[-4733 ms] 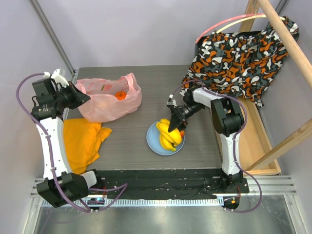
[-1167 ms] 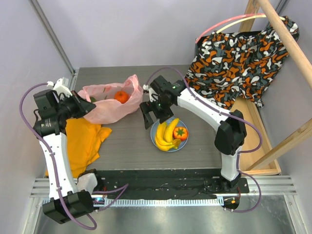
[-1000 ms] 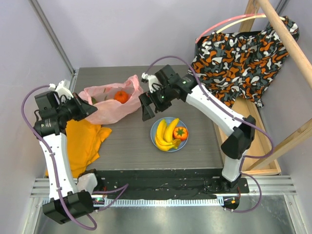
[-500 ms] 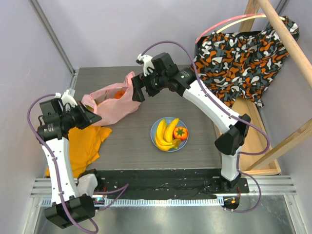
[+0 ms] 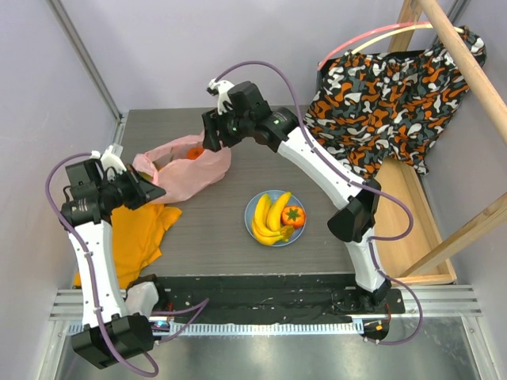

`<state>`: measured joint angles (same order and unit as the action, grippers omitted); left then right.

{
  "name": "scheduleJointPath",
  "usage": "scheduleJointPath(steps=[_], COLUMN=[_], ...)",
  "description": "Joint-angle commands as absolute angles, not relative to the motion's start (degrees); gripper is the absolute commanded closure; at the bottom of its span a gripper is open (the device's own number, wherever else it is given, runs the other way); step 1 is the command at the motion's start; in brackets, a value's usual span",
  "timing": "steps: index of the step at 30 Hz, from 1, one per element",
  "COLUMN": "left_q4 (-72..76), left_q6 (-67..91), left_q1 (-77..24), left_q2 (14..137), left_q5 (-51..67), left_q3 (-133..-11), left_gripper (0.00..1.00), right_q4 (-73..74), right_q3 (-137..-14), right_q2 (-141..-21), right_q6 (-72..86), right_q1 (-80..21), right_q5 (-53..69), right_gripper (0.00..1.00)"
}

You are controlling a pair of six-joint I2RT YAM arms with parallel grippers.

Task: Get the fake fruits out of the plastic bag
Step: Adjust the plastic bag at the center of the board.

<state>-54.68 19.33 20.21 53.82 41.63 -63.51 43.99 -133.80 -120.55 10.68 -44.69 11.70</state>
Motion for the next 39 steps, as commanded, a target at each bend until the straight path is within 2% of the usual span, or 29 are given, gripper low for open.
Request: scheduleJointPath(steps=[1, 3, 4, 9, 12, 13, 16, 18, 20, 21, 23, 24, 25, 27, 31, 32, 33, 34, 35, 38, 39], left_q4=[-50.38, -49.40, -48.52, -45.01, -44.30, -44.21, -44.21, -44.64, -44.91, -44.91, -44.91, -45.43, -46.05, -49.46, -51.41, -51.76, -52.46, -52.73, -52.65, -50.46, -49.84], left_q6=[20.56, 20.66, 20.39, 19.25, 19.25, 19.16, 18.90, 19.16, 19.51, 19.60, 18.55, 17.76, 15.49, 13.02, 11.87, 11.87, 12.04, 12.48, 13.44, 15.90, 17.30], left_q1=[19.25, 17.94, 17.67, 13.02, 11.26, 10.99, 10.20, 9.41, 8.27, 7.74, 5.64, 4.76, 3.88, 0.98, -1.67, -1.76, -1.76, -1.76, -1.76, -1.76, -1.76], left_q2=[56.33, 58.96, 62.11, 75.20, 86.63, 91.79, 97.54, 98.08, 95.56, 94.15, 89.24, 87.82, 86.06, 82.38, 74.20, 72.18, 70.51, 67.53, 66.20, 63.02, 62.84], left_q5=[42.89, 42.98, 43.41, 43.06, 43.77, 43.60, 45.17, 47.27, 49.56, 50.27, 51.68, 51.77, 51.42, 49.58, 47.29, 45.63, 45.27, 45.09, 45.09, 45.09, 45.44], left_q3=[-65.30, -68.54, -70.03, -85.14, -100.68, -109.25, -122.20, -124.80, -121.75, -119.12, -108.67, -104.98, -97.89, -91.70, -75.72, -74.02, -72.52, -70.16, -69.09, -64.87, -63.56], left_gripper=[1.00, 1.00, 1.00, 1.00, 1.00, 1.00, 1.00, 1.00, 1.00, 1.00, 1.00, 1.00, 1.00, 1.00, 1.00, 1.00, 1.00, 1.00, 1.00, 1.00, 1.00], right_q4=[41.13, 40.96, 40.78, 34.03, 29.72, 28.14, 27.51, 27.77, 29.35, 30.23, 33.57, 33.92, 34.27, 34.54, 38.74, 39.46, 40.07, 41.21, 41.48, 41.48, 41.66], right_q3=[-141.13, -143.25, -144.91, -148.26, -149.06, -148.54, -146.70, -141.54, -135.73, -128.74, -120.45, -110.32, -104.91, -90.36, -75.69, -74.28, -72.79, -72.77, -73.03, -76.80, -80.56], right_q2=[-122.78, -124.27, -125.32, -127.26, -128.06, -128.06, -125.87, -121.66, -117.88, -113.77, -109.27, -104.81, -102.07, -94.97, -85.81, -84.04, -82.81, -80.79, -79.99, -78.40, -78.57], right_q6=[8.01, 7.74, 7.47, 5.98, 3.61, 2.82, 0.71, 0.35, 0.35, -1.56, -2.11, -2.11, -2.20, -1.41, 2.45, 2.63, 2.46, 2.03, 0.89, -1.39, -2.10], right_q1=[-44.13, -41.41, -40.35, -31.21, -27.69, -27.08, -25.67, -24.70, -24.08, -23.91, -23.82, -23.82, -23.82, -23.73, -23.73, -23.82, -23.82, -23.82, -23.82, -23.73, -23.82], right_q5=[3.87, 0.99, 0.27, 1.22, 3.95, 5.09, 6.06, 6.33, 8.94, 9.83, 10.98, 11.60, 11.95, 13.18, 16.52, 16.87, 16.87, 16.44, 16.00, 14.68, 15.29], right_gripper=[0.60, 0.90, 0.99, 0.99, 0.99, 0.99, 0.99, 0.99, 0.99, 0.99, 0.99, 0.99, 0.99, 0.99, 0.99, 0.96, 0.85, 0.69, 0.60, 0.43, 0.41])
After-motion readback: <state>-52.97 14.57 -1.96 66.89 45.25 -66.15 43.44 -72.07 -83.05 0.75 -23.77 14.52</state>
